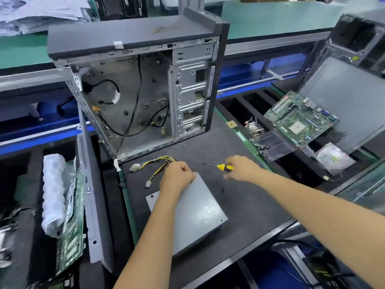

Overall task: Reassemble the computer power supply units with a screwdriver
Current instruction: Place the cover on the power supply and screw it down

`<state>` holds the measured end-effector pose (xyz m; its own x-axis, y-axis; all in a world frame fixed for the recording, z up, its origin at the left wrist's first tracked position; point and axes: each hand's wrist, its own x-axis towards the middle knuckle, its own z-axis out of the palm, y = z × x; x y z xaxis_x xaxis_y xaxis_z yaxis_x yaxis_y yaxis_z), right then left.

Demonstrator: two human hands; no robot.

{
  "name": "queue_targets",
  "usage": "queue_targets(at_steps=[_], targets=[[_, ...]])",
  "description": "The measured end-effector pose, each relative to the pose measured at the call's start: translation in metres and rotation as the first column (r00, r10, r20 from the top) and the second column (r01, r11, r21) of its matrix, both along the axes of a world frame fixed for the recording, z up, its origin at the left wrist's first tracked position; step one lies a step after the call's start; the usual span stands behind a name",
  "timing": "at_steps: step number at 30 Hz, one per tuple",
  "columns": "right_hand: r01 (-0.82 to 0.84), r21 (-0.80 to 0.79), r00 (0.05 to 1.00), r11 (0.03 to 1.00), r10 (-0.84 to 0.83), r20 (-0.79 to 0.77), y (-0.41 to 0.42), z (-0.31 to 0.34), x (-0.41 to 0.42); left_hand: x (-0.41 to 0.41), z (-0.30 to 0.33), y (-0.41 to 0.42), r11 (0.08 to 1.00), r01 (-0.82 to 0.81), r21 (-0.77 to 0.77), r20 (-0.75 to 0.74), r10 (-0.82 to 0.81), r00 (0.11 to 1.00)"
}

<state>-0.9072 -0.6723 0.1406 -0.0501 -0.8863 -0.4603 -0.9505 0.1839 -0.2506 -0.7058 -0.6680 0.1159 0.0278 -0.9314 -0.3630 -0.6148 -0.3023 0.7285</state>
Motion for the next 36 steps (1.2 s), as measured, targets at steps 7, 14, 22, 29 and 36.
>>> queue_targets(at_steps=[7,14,22,29,36], targets=[[0.230,-0.119,0.936,0.966,-0.186,0.300,0.031,-0.060,-0.009,-0.012,-0.002,0.029,0.947,-0.081,-0.310,0.086,0.113,0.990],[0.234,-0.129,0.930,0.964,-0.183,0.319,0.032,-0.078,-0.007,-0.007,0.000,0.054,0.819,-0.138,-0.558,-0.122,0.083,0.989],[0.434,-0.189,0.706,0.881,-0.202,0.679,0.038,-0.056,-0.002,-0.004,-0.004,0.082,0.862,-0.094,-0.498,-0.149,0.022,0.989],[0.385,-0.159,0.536,0.909,-0.081,0.840,0.076,-0.018,0.009,-0.009,-0.008,0.099,0.886,0.027,-0.464,-0.190,-0.129,0.973],[0.217,-0.350,0.682,0.911,0.115,0.722,0.096,-0.005,0.021,-0.013,0.007,0.095,0.912,0.054,-0.406,-0.273,-0.177,0.946]])
